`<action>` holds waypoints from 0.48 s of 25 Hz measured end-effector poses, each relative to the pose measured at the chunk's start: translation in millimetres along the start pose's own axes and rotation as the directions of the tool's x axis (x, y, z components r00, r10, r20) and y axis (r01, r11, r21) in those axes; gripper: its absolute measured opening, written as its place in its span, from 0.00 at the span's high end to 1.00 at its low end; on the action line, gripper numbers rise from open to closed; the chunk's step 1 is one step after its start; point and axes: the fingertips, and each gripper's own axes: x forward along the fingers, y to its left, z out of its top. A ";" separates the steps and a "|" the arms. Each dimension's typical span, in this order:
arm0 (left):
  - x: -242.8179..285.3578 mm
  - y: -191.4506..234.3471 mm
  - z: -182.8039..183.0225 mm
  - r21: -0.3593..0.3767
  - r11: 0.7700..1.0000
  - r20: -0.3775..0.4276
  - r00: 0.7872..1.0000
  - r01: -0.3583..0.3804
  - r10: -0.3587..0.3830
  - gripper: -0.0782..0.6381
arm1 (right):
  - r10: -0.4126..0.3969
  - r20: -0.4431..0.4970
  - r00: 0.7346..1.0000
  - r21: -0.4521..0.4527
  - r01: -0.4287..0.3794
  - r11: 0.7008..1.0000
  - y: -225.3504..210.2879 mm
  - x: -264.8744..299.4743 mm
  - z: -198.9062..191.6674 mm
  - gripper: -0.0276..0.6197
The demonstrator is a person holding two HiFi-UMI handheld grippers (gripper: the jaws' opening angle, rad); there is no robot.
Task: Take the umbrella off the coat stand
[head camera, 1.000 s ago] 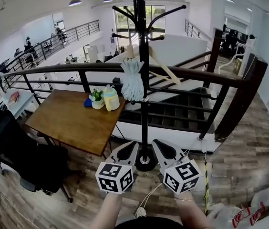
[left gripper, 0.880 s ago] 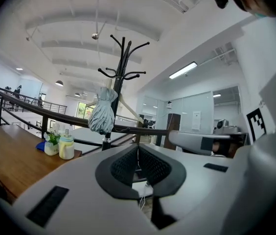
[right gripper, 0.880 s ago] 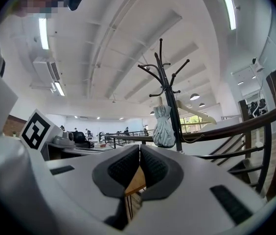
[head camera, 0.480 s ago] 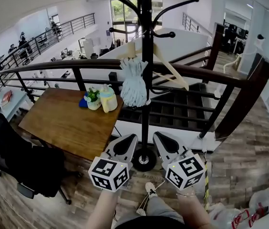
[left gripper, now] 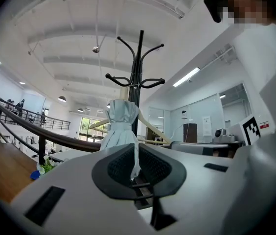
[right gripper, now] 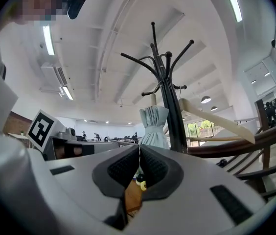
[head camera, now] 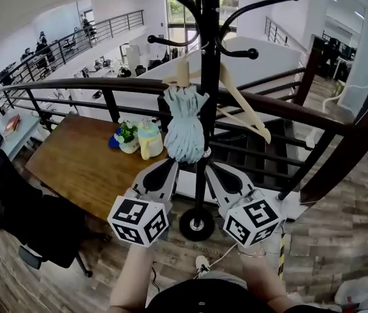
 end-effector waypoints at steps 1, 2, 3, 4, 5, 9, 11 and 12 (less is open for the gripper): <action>6.8 4.3 2.3 0.003 1.000 0.002 1.000 -0.009 0.009 0.87 | 0.010 0.004 1.000 0.001 -0.010 1.000 -4.7 6.1 2.1 0.91; 12.4 8.9 4.8 0.003 1.000 0.005 1.000 -0.021 0.021 0.87 | 0.021 0.007 1.000 -0.001 -0.021 1.000 -8.3 11.6 4.0 0.91; 17.2 13.8 7.4 0.003 0.999 0.010 0.999 -0.034 0.034 0.87 | 0.030 0.010 1.000 -0.006 -0.030 1.000 -11.1 16.5 6.0 0.91; 21.5 18.5 10.2 0.002 0.999 0.015 0.999 -0.046 0.046 0.87 | 0.036 0.012 0.999 -0.011 -0.036 0.999 -13.7 20.8 8.2 0.91; 25.5 22.6 12.9 0.003 0.998 0.018 0.998 -0.056 0.056 0.87 | 0.042 0.015 0.999 -0.015 -0.042 0.999 -16.2 24.7 10.8 0.91; 39.9 32.4 22.8 0.011 0.997 0.029 0.997 -0.074 0.073 0.74 | 0.068 0.030 0.997 -0.027 -0.067 0.997 -27.1 38.5 19.2 0.91; 46.4 37.3 27.1 0.014 0.996 0.034 0.996 -0.089 0.088 0.71 | 0.084 0.039 0.996 -0.033 -0.083 0.996 -33.2 44.6 21.3 0.91; 49.6 39.8 29.4 0.013 0.995 0.037 0.995 -0.095 0.094 0.67 | 0.091 0.040 0.995 -0.038 -0.090 0.995 -35.7 47.5 21.9 0.91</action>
